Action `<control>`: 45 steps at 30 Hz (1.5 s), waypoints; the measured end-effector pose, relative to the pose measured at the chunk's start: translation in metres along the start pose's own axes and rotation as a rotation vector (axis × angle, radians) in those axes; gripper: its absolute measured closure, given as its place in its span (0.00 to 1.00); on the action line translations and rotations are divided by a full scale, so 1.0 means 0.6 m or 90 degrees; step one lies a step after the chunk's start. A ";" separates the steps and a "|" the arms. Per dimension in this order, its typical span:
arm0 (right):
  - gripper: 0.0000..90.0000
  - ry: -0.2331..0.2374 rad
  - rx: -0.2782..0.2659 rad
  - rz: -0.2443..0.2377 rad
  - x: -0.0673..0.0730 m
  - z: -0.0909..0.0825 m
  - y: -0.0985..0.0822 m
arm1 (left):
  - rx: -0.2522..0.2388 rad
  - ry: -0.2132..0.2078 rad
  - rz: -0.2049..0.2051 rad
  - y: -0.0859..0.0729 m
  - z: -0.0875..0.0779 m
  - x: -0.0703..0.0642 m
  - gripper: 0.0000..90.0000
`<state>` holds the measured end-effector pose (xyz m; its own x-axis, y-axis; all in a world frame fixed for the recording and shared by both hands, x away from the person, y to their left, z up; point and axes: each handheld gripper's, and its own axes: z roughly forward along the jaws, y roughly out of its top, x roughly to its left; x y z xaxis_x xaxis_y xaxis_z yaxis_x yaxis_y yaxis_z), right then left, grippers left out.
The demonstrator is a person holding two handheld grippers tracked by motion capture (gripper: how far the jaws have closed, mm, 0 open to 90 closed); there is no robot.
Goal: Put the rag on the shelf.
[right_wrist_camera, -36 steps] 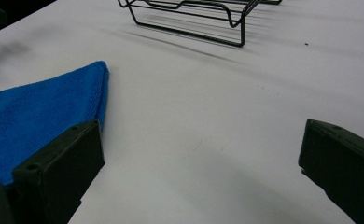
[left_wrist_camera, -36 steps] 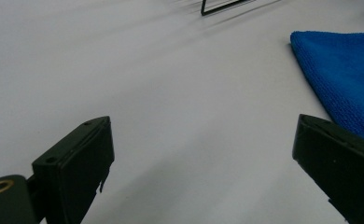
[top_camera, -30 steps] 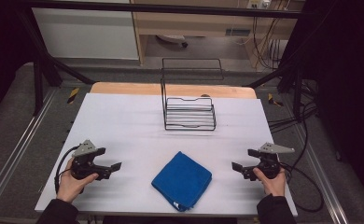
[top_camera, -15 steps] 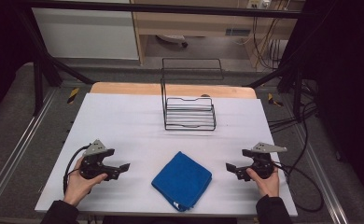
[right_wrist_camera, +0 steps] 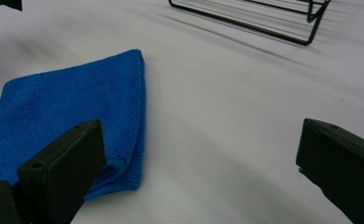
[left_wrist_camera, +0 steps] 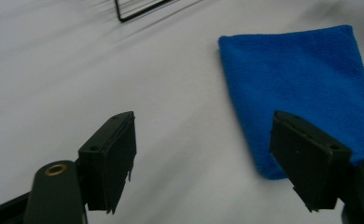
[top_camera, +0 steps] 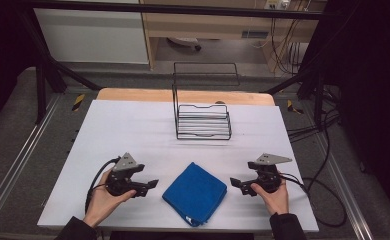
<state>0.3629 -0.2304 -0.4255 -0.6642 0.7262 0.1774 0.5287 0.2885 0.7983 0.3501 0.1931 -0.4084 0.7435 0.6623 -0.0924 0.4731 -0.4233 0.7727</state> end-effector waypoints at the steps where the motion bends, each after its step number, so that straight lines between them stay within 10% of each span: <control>1: 0.03 0.000 0.000 0.000 0.000 0.000 0.000 | 0.004 -0.005 0.000 0.003 0.005 -0.007 0.28; 13: 0.07 -0.012 0.041 -0.008 0.049 0.028 0.008 | 0.083 -0.033 0.019 0.027 0.063 -0.068 0.56; 18: 0.25 -0.004 0.042 -0.019 0.059 0.031 0.004 | 0.122 -0.040 0.016 0.023 0.081 -0.083 0.70; 31: 0.79 0.011 0.076 0.000 0.066 0.033 -0.004 | 0.152 -0.033 0.008 0.009 0.093 -0.082 0.97; 45: 0.96 0.043 0.103 0.024 0.070 0.037 -0.006 | 0.158 -0.043 0.015 0.015 0.084 -0.066 1.00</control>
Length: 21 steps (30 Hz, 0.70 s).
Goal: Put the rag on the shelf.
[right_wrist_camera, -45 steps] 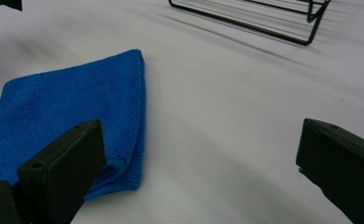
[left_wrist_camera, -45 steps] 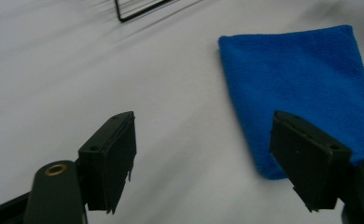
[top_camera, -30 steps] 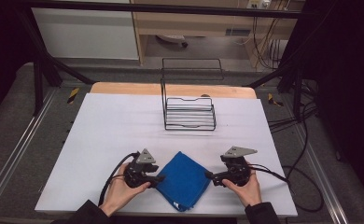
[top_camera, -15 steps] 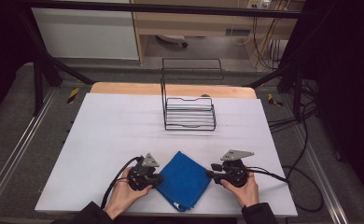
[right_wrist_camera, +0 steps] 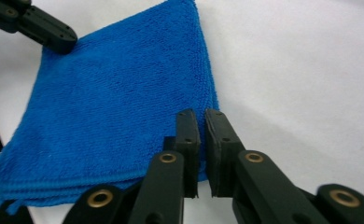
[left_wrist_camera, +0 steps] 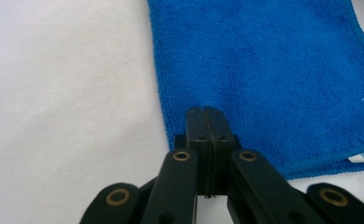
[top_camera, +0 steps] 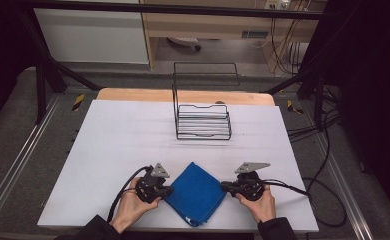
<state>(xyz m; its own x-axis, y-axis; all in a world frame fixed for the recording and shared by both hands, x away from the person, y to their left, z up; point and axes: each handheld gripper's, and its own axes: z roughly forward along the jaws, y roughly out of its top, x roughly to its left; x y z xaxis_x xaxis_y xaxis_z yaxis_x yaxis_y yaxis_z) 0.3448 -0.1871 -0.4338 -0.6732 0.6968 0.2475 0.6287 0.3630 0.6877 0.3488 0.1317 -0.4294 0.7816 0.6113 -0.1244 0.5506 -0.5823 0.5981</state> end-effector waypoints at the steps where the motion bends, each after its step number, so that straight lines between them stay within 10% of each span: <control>1: 0.96 0.004 -0.001 0.005 0.001 -0.001 0.001 | 0.000 -0.002 -0.002 0.000 -0.002 0.004 1.00; 7: 0.97 0.017 0.016 0.021 0.007 -0.001 0.003 | -0.009 -0.024 -0.012 -0.004 -0.013 0.020 1.00; 10: 0.92 -0.022 0.028 0.021 0.004 0.002 0.002 | -0.046 -0.040 -0.017 -0.007 -0.012 0.017 0.99; 21: 0.72 -0.060 0.038 0.014 -0.003 0.018 -0.010 | -0.062 -0.003 0.011 -0.008 -0.009 0.010 0.65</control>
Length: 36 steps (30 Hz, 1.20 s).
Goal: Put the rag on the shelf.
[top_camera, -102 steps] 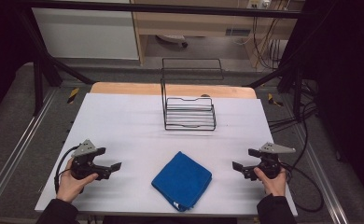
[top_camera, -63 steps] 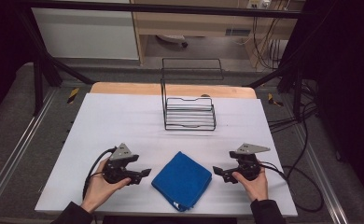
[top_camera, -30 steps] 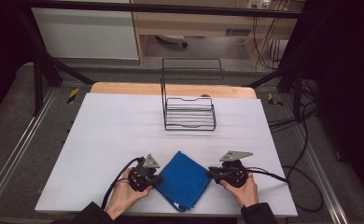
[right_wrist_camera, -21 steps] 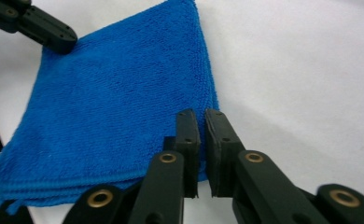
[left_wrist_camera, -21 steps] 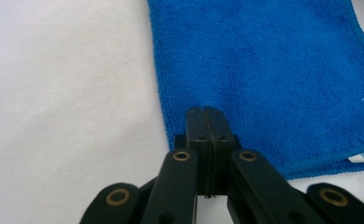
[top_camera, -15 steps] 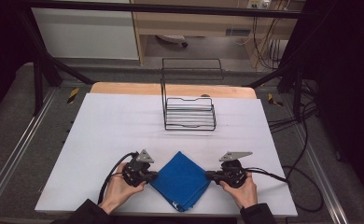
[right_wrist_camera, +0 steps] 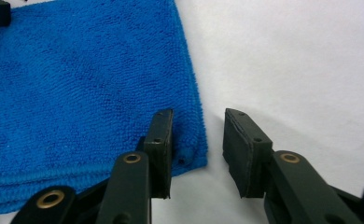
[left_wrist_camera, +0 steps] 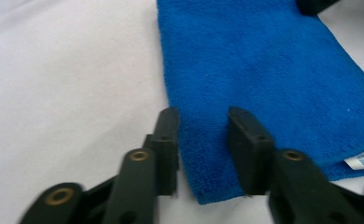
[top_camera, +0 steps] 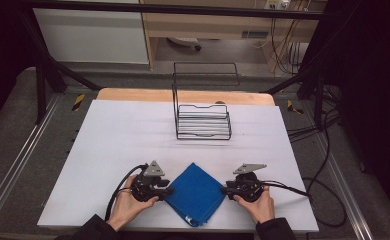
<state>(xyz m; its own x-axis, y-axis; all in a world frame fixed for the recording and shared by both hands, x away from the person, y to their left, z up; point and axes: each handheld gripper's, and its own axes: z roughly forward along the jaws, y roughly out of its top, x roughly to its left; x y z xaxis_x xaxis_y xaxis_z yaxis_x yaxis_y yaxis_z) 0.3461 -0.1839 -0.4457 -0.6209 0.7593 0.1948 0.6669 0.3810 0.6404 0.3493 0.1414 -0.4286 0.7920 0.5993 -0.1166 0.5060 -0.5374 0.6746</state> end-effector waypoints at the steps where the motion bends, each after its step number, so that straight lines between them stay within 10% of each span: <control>1: 0.74 0.002 0.000 0.003 0.001 0.000 0.000 | 0.001 0.001 -0.001 0.000 -0.001 0.002 0.62; 7: 0.88 0.035 0.019 0.038 0.004 0.001 -0.001 | -0.002 -0.007 -0.021 0.002 0.006 0.008 0.56; 12: 0.95 0.045 0.019 0.048 0.002 -0.001 0.004 | 0.032 -0.034 -0.034 0.000 0.013 0.008 0.82; 21: 0.96 0.031 -0.021 0.017 -0.012 -0.009 0.044 | 0.031 -0.035 -0.061 -0.004 0.010 -0.005 0.96; 31: 0.95 -0.003 -0.024 -0.080 -0.028 0.040 0.099 | 0.010 0.002 -0.044 -0.013 0.014 -0.031 0.92; 36: 0.86 -0.019 -0.034 -0.091 -0.031 0.055 0.097 | -0.010 -0.003 -0.046 -0.008 0.007 -0.023 0.71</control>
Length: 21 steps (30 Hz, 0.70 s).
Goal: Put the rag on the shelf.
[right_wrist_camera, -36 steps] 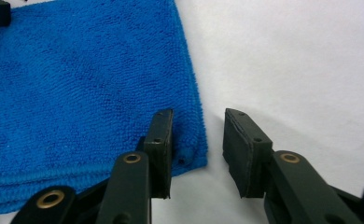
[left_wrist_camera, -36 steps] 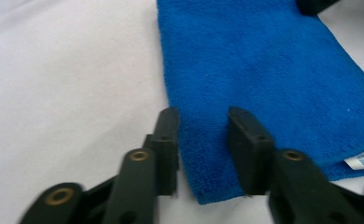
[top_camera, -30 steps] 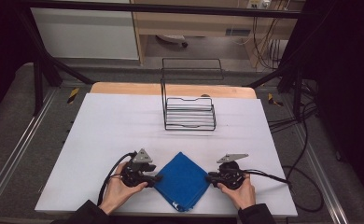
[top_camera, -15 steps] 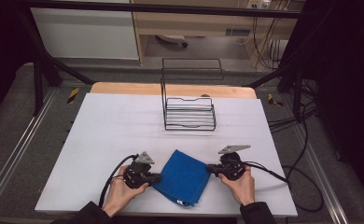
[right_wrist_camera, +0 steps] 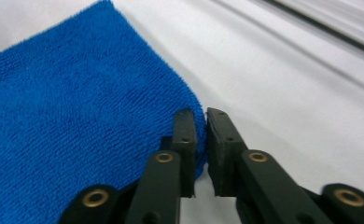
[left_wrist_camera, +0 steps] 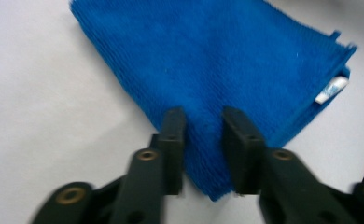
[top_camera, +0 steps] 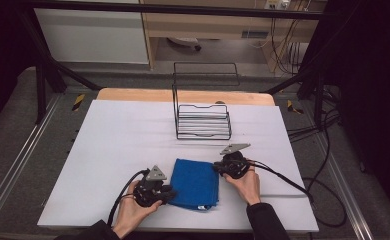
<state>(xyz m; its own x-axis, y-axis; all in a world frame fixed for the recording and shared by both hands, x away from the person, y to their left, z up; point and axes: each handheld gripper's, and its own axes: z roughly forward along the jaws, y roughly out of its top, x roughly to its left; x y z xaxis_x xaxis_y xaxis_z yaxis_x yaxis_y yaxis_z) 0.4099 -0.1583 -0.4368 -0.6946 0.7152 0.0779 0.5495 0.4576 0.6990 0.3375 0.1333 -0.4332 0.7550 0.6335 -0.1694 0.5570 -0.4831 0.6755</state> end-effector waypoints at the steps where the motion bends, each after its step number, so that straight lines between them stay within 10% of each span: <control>1: 0.80 -0.001 -0.015 0.007 0.000 -0.008 0.001 | -0.010 0.003 0.001 0.004 -0.004 0.004 0.66; 6: 0.63 -0.007 -0.075 0.047 -0.005 -0.039 -0.005 | -0.062 0.025 -0.008 0.034 -0.015 0.040 0.50; 11: 0.53 -0.025 -0.061 0.083 -0.011 -0.036 -0.032 | -0.051 0.049 -0.039 0.070 0.010 0.079 0.46; 21: 0.60 -0.014 -0.033 0.110 0.001 0.005 -0.034 | -0.004 0.041 -0.060 0.082 0.070 0.102 0.71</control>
<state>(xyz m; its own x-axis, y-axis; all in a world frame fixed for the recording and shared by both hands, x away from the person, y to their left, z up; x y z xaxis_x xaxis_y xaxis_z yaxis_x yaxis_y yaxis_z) 0.3997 -0.1659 -0.4532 -0.5812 0.7923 0.1858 0.6350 0.2987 0.7124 0.4258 0.1231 -0.4404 0.6756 0.7134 -0.1859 0.6220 -0.4163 0.6632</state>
